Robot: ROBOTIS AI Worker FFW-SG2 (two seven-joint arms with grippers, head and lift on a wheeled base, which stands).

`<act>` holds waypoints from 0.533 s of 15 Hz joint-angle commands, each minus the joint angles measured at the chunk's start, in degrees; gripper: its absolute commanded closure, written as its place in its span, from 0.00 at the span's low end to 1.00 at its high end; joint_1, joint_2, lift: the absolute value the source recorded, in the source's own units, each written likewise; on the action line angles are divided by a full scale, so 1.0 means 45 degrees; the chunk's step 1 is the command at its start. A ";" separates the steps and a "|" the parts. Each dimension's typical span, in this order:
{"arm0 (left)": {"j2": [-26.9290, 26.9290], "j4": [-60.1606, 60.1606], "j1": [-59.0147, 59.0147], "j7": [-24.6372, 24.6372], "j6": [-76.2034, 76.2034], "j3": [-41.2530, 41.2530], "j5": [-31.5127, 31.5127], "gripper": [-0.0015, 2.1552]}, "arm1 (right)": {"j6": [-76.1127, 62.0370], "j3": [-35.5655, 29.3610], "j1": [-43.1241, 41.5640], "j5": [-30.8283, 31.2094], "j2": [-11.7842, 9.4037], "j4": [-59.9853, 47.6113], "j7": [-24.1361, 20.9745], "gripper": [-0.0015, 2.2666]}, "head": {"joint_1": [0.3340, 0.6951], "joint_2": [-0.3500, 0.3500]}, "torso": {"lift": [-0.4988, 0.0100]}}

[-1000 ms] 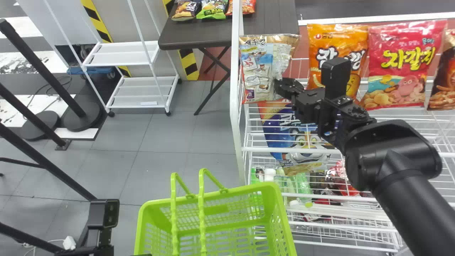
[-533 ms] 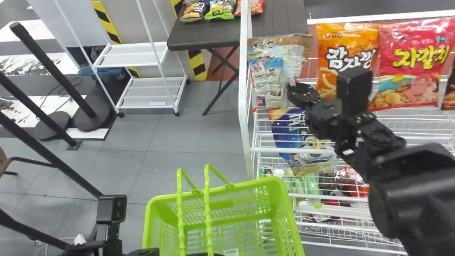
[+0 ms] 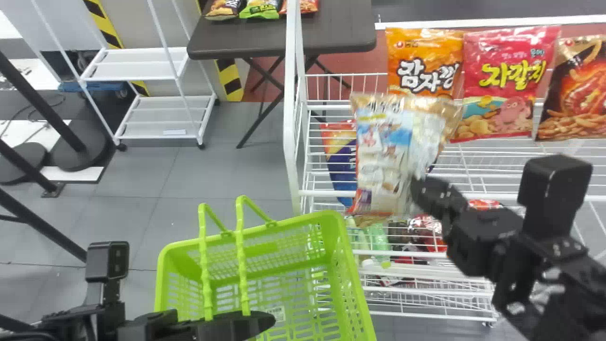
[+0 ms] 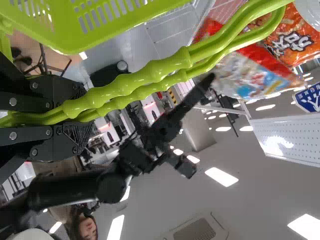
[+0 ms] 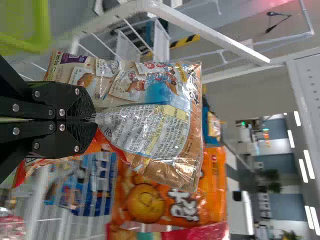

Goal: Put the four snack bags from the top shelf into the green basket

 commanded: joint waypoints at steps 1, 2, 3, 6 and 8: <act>-0.0157 0.0020 -0.0012 -0.0126 0.0091 0.0020 -0.0078 1.00 | 0.1471 0.0596 0.0699 -0.0009 0.0109 -0.0990 0.0196 0.99 | 1.00 0.63 | 0.98; -0.0196 0.0059 -0.0012 -0.0126 0.0091 0.0020 -0.0078 1.00 | 0.2057 0.0948 0.0758 -0.0009 0.0109 -0.1185 0.0332 0.99 | 1.00 0.68 | 0.98; -0.0235 0.0098 0.0008 -0.0126 0.0091 0.0020 -0.0078 1.00 | 0.2565 0.1319 0.0739 -0.0009 0.0109 -0.1303 0.0371 0.99 | 1.00 0.71 | 0.98; -0.0294 0.0137 -0.0012 -0.0126 0.0091 0.0020 -0.0097 1.00 | 0.4870 0.2003 0.0074 -0.0634 0.0109 -0.1303 0.0352 0.99 | 1.00 0.84 | 0.98; -0.0333 0.0156 -0.0149 -0.0126 0.0091 0.0020 -0.0097 1.00 | 0.5339 0.2803 -0.0609 -0.0575 0.0109 -0.0385 0.0254 0.99 | 1.00 0.92 | 0.98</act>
